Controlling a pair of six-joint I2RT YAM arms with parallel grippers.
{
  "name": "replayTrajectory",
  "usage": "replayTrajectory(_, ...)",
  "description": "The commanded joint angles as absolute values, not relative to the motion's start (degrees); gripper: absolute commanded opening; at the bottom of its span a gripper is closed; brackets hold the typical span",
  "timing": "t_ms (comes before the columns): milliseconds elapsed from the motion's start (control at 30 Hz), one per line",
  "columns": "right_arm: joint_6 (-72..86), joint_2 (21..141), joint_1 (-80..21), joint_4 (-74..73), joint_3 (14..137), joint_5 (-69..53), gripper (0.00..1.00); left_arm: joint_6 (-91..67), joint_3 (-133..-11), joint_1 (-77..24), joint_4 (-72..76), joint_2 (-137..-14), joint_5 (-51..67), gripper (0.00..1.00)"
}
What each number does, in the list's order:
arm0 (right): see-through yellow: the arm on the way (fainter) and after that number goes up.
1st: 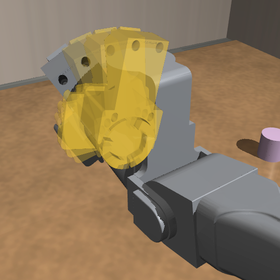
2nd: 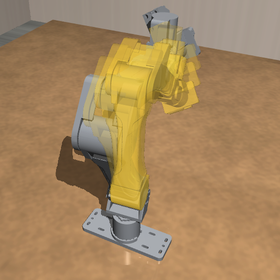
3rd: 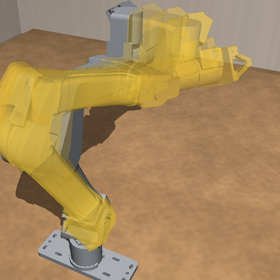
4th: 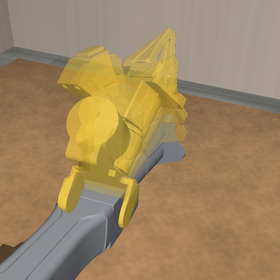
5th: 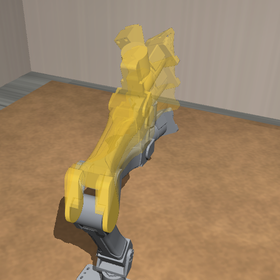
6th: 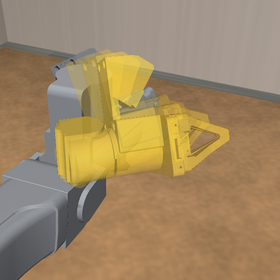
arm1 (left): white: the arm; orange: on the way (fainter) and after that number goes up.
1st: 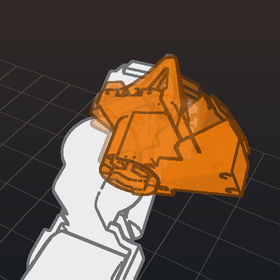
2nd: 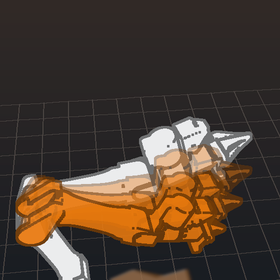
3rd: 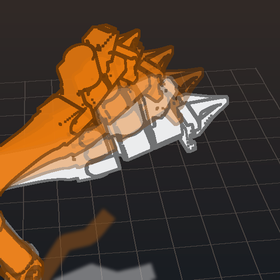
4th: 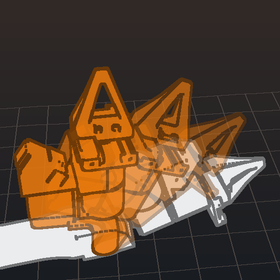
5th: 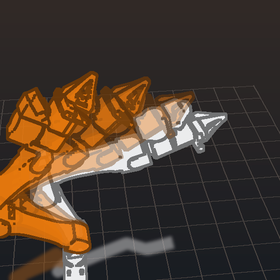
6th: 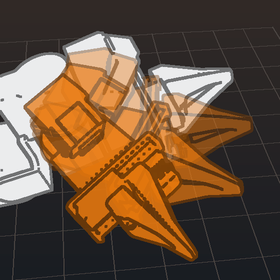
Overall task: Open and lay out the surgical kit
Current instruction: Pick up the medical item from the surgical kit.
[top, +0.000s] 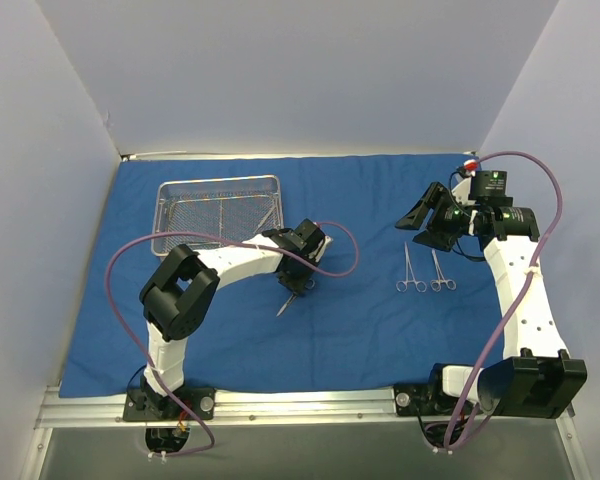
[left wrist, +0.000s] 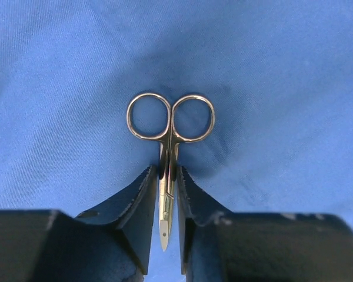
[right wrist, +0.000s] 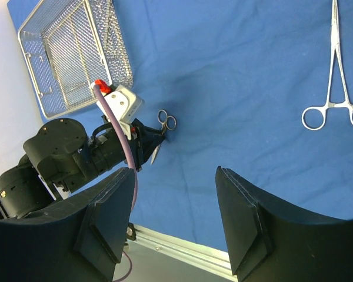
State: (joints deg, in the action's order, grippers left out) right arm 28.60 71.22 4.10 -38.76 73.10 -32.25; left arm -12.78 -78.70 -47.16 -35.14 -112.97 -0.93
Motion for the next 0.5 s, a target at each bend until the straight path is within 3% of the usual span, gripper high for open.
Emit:
replayTrajectory(0, 28.83, 70.93, 4.39, -38.41, 72.60, -33.75, 0.57, -12.22, -79.28, -47.46, -33.66, -114.52, -0.97, 0.26)
replayTrajectory(133, 28.83, 71.28, 4.39, -38.23, 72.77, -33.84, 0.57, -12.22, -79.01, -47.37, -33.75, -114.70, -1.05, 0.22)
replayTrajectory(333, 28.74, 71.72, 4.31, -37.88, 73.48, -34.19, 0.57, -11.69, -82.17, -47.37, -38.31, -112.51, -2.37, 0.02)
replayTrajectory(467, 29.18, 73.03, 3.87, -36.74, 72.34, -35.85, 0.57, -10.64, -87.09, -47.20, -44.98, -108.39, -1.76, 0.02)
